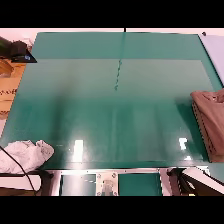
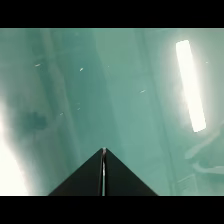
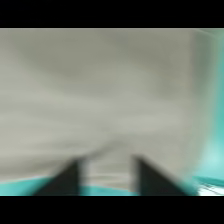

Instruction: Fold the shirts.

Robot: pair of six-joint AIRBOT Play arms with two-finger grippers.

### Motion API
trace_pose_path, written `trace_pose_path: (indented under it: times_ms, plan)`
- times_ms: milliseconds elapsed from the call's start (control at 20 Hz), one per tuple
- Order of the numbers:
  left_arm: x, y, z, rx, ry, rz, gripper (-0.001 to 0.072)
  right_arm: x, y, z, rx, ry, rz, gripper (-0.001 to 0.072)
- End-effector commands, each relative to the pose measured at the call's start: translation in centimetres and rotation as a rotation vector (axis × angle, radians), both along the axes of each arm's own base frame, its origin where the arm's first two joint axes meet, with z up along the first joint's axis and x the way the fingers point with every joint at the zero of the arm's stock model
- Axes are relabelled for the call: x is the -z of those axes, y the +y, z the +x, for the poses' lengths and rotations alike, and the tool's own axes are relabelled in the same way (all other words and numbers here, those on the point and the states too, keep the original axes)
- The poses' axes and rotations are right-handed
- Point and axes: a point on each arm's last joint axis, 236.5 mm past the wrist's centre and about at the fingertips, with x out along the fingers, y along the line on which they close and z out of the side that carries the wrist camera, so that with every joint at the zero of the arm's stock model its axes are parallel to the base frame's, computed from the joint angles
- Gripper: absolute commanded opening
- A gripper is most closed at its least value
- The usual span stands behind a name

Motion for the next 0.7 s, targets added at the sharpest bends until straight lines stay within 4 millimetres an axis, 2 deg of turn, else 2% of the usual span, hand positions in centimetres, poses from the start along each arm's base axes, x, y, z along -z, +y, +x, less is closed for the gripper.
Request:
trace_pose_path:
  times_ms: [0, 100, 150, 250, 300, 400, 450, 550, 650]
  plan:
    - [-1.3, -1.1, 0.3, -0.003, -0.034, -0.055, 0.0022, -6.2, 1.8, 8.2, -0.193, -0.205, -0.080, 0.0024]
    - [-2.7, -1.1, 0.2, -0.028, -0.076, -0.054, 0.0021, -8.4, 5.2, 12.4, -0.344, -0.248, -0.111, 0.0020]
    - [-3.4, -1.2, -0.2, -0.030, -0.087, -0.052, 0.0021, -8.8, 7.5, 14.0, -0.439, -0.255, -0.118, 0.0019]
    - [-3.7, -1.5, -1.8, -0.028, -0.077, -0.053, 0.0021, -8.5, 13.2, 16.2, -0.631, -0.251, -0.094, 0.0018]
    - [-3.1, -1.8, -2.9, -0.031, -0.056, -0.059, 0.0021, -7.9, 16.6, 16.7, -0.738, -0.247, -0.081, 0.0018]
    - [-0.5, -2.4, -5.9, -0.042, 0.003, -0.075, 0.0021, -6.0, 23.1, 16.2, -0.921, -0.226, -0.053, 0.0018]
    - [1.4, -2.9, -7.8, -0.047, 0.036, -0.083, 0.0021, -4.6, 26.1, 15.3, -1.005, -0.211, -0.041, 0.0018]
    - [5.8, -3.7, -11.9, -0.054, 0.101, -0.092, 0.0021, -1.8, 30.8, 12.9, -1.144, -0.189, -0.028, 0.0019]
    - [9.9, -4.3, -15.4, -0.070, 0.155, -0.099, 0.0021, 0.6, 34.2, 10.6, -1.255, -0.176, -0.009, 0.0019]
